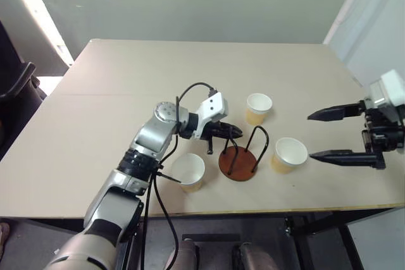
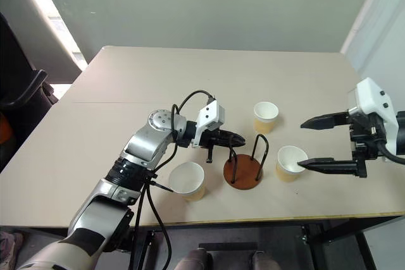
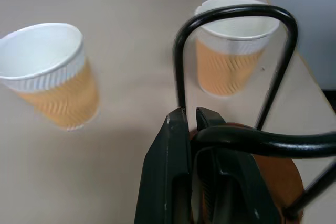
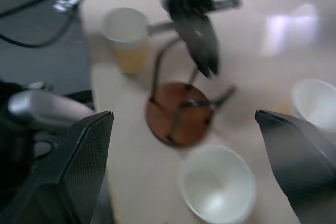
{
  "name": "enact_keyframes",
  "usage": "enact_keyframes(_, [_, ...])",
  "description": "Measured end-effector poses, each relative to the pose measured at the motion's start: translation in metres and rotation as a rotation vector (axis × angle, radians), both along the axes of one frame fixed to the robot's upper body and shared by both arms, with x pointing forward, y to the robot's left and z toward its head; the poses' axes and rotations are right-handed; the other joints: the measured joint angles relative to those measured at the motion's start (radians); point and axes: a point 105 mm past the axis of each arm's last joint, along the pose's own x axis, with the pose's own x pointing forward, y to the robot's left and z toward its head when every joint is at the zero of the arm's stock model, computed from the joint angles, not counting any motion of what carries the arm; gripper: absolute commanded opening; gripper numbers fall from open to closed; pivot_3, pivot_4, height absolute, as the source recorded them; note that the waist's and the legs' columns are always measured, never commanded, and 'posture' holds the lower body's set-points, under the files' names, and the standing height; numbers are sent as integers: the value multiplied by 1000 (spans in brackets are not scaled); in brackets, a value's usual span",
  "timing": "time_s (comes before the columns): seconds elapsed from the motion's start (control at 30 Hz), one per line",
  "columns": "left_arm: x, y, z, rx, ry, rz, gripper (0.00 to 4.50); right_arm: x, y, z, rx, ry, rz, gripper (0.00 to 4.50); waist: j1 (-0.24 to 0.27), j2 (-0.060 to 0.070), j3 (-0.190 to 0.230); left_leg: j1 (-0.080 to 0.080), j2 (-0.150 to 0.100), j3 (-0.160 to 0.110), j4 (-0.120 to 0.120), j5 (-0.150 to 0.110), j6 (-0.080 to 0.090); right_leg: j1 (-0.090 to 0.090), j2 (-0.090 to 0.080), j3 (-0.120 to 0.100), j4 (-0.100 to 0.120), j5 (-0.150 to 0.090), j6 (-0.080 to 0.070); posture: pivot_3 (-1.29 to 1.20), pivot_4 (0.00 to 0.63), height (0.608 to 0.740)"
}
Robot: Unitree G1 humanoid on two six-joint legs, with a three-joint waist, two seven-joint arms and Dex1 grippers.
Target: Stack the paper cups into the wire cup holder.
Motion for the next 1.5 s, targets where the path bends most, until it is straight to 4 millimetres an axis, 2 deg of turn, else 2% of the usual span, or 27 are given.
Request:
enact_keyframes(0.13, [-9,2,-5,23,-6,-2,26,0,5,-5,1,11,0,4500,1,0,0,0,-1,1,4,-2,2,1,-2,3,0,0,3,0,150,740])
enact_keyframes(0.23, [-12,6,-9,64,-7,0,926,1,6,-11,-18,30,-2,4500,1,0,0,1,-1,1,5,-5,7,2,-3,3,0,0,3,0,150,740])
enact_keyframes(0.33, [-15,13,-24,108,45,21,1907,7,-1,-30,-96,77,-43,4500,1,0,0,1,-1,0,4,-7,10,1,-3,3,0,0,2,0,150,740])
enact_keyframes(0.5, [-18,15,-23,132,34,13,3618,15,-13,-50,-193,98,-91,4500,1,1,0,1,0,1,4,-8,12,1,-3,4,0,1,2,0,150,740])
enact_keyframes(0.73, [-22,22,-20,146,11,-11,3618,22,-18,-62,-259,102,-91,4500,-3,1,0,1,0,0,4,-9,12,1,-3,4,0,1,2,0,150,740])
enact_keyframes(0.9, [-16,29,-4,124,-44,13,3618,29,-18,-73,-308,105,-77,4500,-3,1,0,1,0,0,4,-9,13,1,-3,4,0,1,2,0,150,740])
enact_keyframes(1.2, [-13,67,24,138,-137,52,3618,37,-15,-91,-360,131,-26,4500,-9,1,0,0,1,0,3,-10,13,0,-3,4,0,2,1,0,150,740])
enact_keyframes(1.33, [-36,94,46,130,-124,25,3663,43,-4,-102,-363,136,11,3690,-17,1,0,0,2,0,2,-11,12,-2,-3,4,0,3,-1,0,150,740])
enact_keyframes(1.43, [-57,109,60,116,-108,22,3663,47,-3,-107,-390,130,11,2605,-22,1,0,0,3,0,2,-11,12,-3,-3,3,0,2,-3,0,150,740])
enact_keyframes(1.5, [-71,122,60,137,-91,40,3663,48,-2,-107,-395,117,15,1938,-24,2,0,0,4,0,1,-12,12,-3,-3,3,0,1,-5,0,150,740])
